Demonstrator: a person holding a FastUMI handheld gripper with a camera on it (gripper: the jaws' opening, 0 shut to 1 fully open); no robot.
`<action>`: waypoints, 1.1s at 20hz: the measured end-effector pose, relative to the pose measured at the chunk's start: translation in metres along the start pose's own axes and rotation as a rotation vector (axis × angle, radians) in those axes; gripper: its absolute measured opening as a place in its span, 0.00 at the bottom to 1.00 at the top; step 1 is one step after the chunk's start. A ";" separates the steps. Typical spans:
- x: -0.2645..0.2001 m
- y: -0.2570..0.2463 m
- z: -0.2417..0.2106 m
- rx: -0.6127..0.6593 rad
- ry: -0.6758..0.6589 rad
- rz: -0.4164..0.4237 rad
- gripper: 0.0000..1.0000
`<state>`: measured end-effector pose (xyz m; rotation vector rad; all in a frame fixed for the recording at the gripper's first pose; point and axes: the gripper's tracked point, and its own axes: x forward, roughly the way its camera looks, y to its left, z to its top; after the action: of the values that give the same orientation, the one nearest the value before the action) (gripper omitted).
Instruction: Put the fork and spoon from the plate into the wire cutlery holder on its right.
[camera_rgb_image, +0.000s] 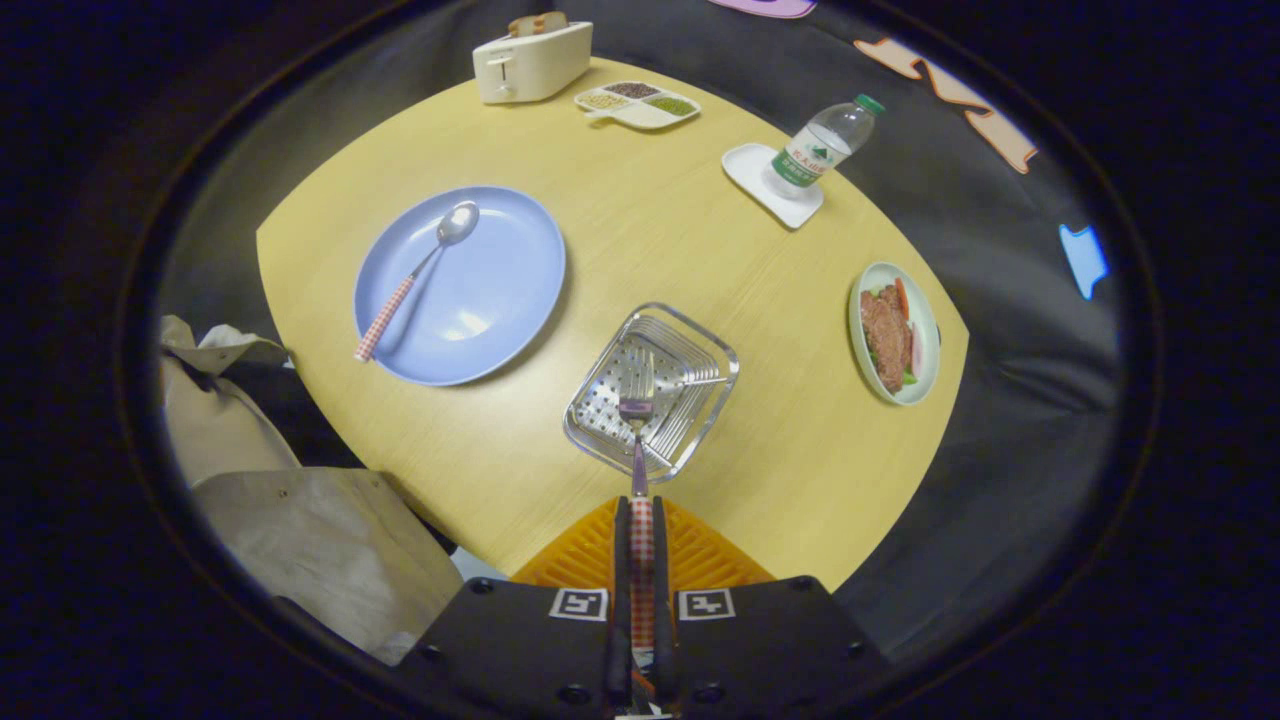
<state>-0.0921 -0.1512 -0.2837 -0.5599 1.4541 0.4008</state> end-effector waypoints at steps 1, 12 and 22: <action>0.001 -0.001 0.001 -0.014 0.013 -0.003 0.12; 0.006 -0.007 0.016 -0.013 0.030 -0.004 0.22; -0.012 0.010 0.049 0.106 -0.161 0.013 1.00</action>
<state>-0.0587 -0.1139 -0.2713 -0.4238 1.3166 0.3679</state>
